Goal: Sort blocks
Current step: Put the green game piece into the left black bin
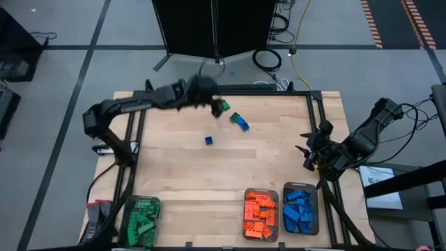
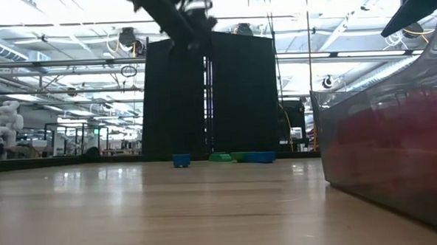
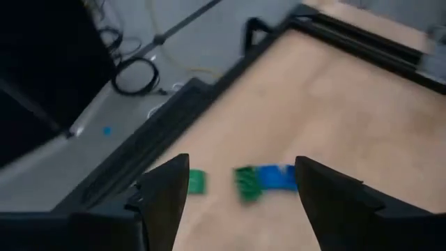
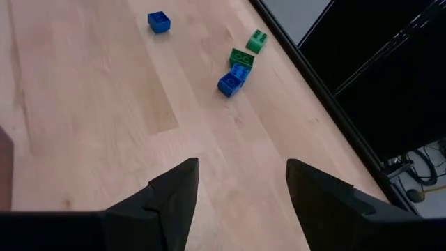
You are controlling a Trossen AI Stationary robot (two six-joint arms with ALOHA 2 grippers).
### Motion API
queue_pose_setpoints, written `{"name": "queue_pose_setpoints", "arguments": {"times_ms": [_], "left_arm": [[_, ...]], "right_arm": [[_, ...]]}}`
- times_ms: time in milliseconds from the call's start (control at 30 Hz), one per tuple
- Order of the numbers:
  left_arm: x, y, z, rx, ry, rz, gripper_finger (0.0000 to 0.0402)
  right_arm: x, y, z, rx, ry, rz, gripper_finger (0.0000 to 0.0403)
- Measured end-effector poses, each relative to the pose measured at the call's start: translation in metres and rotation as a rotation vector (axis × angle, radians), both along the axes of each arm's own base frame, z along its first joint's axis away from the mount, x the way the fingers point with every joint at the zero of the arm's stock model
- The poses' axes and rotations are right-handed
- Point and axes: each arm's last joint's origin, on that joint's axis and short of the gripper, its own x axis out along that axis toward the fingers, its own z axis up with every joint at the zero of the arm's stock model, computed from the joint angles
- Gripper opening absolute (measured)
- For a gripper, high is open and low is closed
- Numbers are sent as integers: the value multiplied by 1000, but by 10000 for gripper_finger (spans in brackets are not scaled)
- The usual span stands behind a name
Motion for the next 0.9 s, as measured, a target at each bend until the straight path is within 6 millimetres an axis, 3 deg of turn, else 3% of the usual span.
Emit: {"name": "queue_pose_setpoints", "arguments": {"times_ms": [133,267,433,567,700,900], "left_arm": [[-6,53,-13,-121,-28,106,263],[-8,84,-30,-236,-78,146,263],[-2,109,-53,-239,-86,77,263],[9,129,-67,-319,-122,143,263],[26,143,-71,-345,-106,75,263],[51,158,-70,-235,26,-59,261]], "right_arm": [[0,0,0,19,-16,-17,212],[0,0,0,55,-47,-58,212],[1,0,0,75,-63,-79,212],[1,0,0,66,-83,-89,212],[2,-1,0,61,-85,-108,212],[5,-4,0,60,-83,-141,212]]}}
